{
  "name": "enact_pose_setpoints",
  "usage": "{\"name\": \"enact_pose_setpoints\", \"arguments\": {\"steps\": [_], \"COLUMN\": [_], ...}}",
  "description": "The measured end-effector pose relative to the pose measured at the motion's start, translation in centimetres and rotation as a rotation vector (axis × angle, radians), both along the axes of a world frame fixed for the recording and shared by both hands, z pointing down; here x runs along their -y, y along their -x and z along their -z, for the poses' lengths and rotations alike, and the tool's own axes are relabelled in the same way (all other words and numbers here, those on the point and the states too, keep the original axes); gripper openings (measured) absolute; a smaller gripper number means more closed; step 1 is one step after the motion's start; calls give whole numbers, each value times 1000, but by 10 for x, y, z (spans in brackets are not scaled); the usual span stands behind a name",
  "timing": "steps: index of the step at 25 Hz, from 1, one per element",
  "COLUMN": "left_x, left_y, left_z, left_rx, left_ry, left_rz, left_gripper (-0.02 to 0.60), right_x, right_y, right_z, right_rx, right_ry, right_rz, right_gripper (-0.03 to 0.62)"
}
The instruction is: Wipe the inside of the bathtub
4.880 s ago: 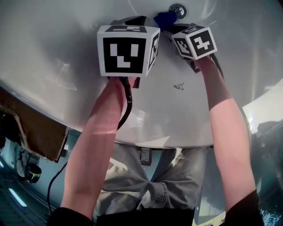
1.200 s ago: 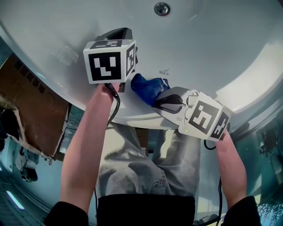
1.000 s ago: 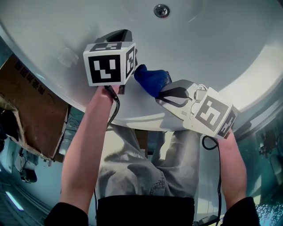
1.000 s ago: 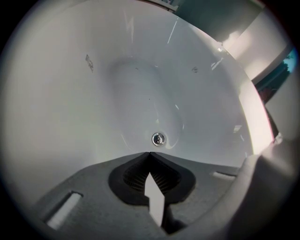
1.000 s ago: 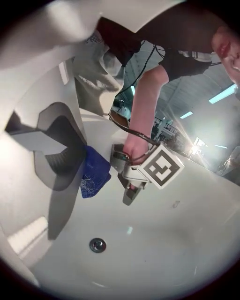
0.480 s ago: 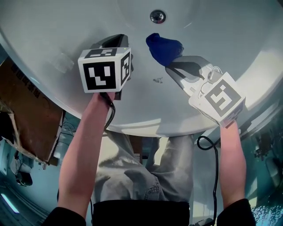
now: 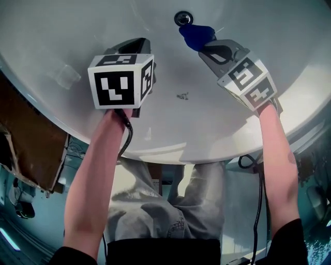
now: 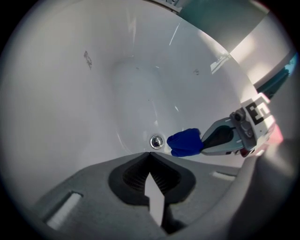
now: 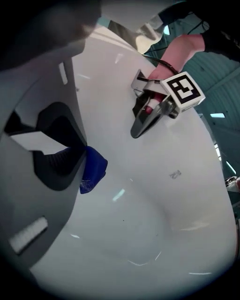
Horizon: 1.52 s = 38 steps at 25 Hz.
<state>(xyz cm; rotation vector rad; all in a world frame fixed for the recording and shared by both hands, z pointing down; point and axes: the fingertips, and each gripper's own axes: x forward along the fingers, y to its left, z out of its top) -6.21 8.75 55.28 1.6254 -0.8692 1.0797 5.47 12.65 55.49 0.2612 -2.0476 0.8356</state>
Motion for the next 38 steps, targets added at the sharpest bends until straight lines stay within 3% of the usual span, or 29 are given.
{"name": "enact_pose_setpoints", "arguments": {"steps": [8,18,24,38], "left_x": [2,1,-3,-6], "left_y": [4,-1,-4,-9], "left_z": [-5,-9,-11,-8], "left_rx": [-6,-11,-9,-24], "left_ry": [10,29,39,39], "left_rz": [21,19,10,20], "left_gripper": [5,5,5,5], "right_x": [-2,-36,-62,-88], "right_y": [0,1,6,12], "right_z": [-58,-118,-124,-111], "right_rx": [-83,-186,-220,-184], "right_ry": [23,178,213,255], "right_rz": [118,144,253,330], "right_gripper": [25,25,25,23]}}
